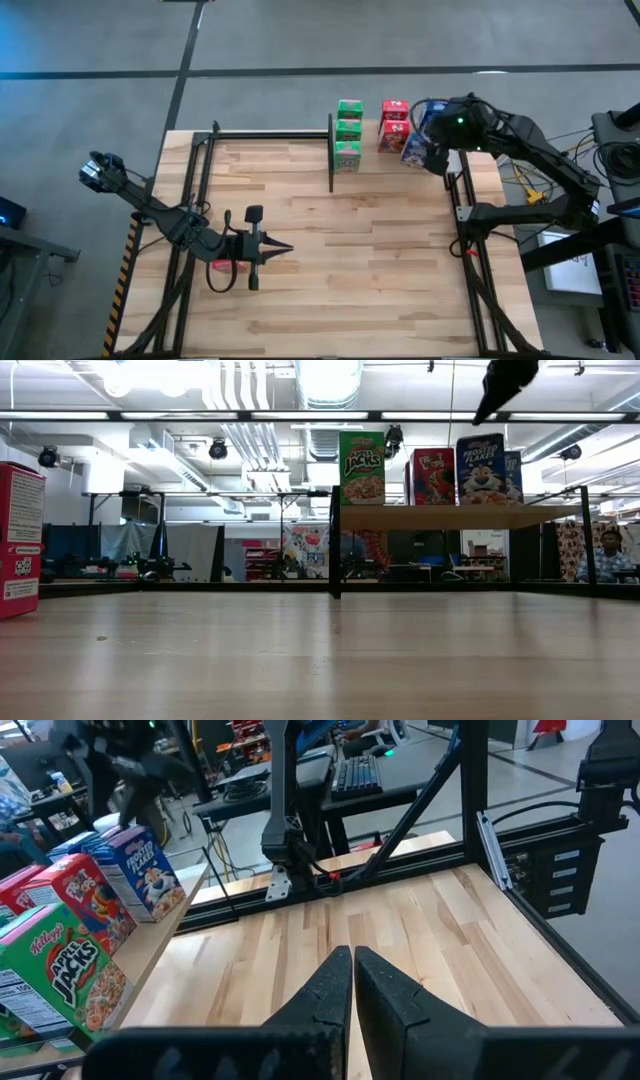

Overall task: Stack cereal on shelf
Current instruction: Put the blue cereal box on the shelf aligned with other blue cereal boxes

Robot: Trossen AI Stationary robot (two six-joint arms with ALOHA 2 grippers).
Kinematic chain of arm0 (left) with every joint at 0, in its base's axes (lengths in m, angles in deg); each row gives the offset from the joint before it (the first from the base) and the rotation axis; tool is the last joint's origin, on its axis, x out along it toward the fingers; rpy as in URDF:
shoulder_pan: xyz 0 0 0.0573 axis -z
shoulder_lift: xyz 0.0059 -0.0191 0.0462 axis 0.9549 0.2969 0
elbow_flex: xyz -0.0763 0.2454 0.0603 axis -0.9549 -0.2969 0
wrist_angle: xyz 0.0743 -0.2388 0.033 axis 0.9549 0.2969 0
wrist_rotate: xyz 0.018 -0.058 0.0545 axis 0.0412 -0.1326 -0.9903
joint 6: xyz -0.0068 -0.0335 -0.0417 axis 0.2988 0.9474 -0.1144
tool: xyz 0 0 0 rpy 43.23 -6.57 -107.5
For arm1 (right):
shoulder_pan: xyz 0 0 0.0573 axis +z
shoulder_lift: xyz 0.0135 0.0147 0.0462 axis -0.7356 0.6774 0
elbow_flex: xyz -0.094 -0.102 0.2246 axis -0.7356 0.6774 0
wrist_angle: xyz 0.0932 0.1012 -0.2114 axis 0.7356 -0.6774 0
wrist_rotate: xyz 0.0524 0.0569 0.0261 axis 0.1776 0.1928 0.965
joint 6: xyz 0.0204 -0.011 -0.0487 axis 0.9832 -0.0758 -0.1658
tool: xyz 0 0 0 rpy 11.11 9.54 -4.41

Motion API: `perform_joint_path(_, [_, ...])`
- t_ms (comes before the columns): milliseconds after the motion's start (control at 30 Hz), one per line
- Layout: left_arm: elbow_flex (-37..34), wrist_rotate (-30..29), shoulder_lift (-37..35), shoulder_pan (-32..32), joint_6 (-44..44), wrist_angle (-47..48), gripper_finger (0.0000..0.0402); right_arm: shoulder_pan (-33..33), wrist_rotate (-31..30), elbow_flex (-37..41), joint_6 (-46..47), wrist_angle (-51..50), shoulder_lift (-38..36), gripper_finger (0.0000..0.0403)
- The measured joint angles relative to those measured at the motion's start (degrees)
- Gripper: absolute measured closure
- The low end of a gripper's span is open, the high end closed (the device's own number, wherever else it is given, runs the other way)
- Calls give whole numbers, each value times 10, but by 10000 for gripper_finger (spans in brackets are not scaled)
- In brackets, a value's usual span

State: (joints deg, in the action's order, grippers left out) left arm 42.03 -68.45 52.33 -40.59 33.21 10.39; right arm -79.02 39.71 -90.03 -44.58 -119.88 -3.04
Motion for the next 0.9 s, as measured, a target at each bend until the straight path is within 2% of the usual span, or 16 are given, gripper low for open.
perform_joint_path(100, [0, 0, 0, 0, 0, 0, 402, 0, 5, -29, 19, -1, 5, 190])
perform_joint_path(200, [0, 0, 0, 0, 0, 0, 401, 0, 5, -51, 58, 2, 14, 210])
perform_joint_path(333, [0, 0, 0, 0, 0, 0, 401, 0, 5, -56, 100, 1, 29, 273])
perform_joint_path(533, [0, 0, 0, 0, 0, 1, 401, 0, 5, -51, 108, -2, 63, 383])
perform_joint_path(900, [0, 0, 0, 0, 2, 2, 401, 0, 5, -50, 91, -34, 102, 394])
